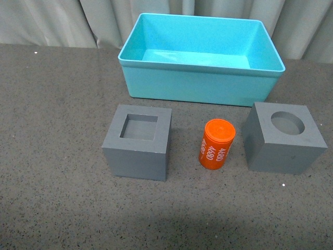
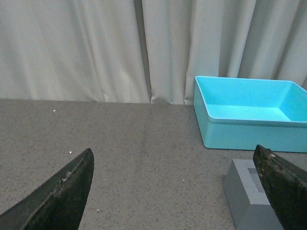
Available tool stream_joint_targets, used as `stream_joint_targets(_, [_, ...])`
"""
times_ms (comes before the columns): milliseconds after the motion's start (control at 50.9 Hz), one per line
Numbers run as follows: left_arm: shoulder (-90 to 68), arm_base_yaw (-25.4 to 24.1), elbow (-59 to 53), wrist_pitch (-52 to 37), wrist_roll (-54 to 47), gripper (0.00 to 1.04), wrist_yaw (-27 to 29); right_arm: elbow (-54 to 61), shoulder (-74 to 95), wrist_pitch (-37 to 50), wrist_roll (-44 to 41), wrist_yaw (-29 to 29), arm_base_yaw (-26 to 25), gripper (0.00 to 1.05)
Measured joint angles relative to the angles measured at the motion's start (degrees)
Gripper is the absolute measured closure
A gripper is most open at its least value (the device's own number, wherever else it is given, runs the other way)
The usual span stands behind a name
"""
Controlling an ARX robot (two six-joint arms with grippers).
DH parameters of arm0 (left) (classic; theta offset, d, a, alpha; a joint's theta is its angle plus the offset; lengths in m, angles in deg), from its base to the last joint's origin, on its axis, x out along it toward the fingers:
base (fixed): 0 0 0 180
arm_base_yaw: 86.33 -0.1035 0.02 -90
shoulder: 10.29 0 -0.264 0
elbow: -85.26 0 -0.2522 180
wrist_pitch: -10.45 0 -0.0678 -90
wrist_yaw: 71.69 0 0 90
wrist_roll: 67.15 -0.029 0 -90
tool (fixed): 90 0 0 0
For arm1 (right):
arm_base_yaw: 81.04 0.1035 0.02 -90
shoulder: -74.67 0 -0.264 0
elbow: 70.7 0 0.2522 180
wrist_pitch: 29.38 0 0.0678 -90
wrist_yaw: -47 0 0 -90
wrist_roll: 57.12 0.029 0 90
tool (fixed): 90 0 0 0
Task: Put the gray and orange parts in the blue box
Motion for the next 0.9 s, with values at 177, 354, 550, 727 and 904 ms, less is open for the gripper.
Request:
stream_joint_targets(177, [0.00, 0.00, 0.00, 0.00, 0.00, 0.07, 0.02, 0.00, 0.00, 0.00, 0.00, 0.00, 0.00, 0.10])
stream_joint_targets(354, [0.00, 0.00, 0.00, 0.00, 0.02, 0.07, 0.02, 0.00, 0.00, 0.00, 0.00, 0.00, 0.00, 0.10])
stream_joint_targets(550, [0.00, 0.00, 0.00, 0.00, 0.02, 0.07, 0.02, 0.00, 0.00, 0.00, 0.00, 0.00, 0.00, 0.10])
stream_joint_targets(727, [0.00, 0.00, 0.00, 0.00, 0.00, 0.07, 0.02, 0.00, 0.00, 0.00, 0.00, 0.00, 0.00, 0.10])
stream_joint_targets(904, [0.00, 0.00, 0.00, 0.00, 0.02, 0.07, 0.04, -1.88, 8.31, 0.76, -6.60, -4.79, 3.06, 0.10])
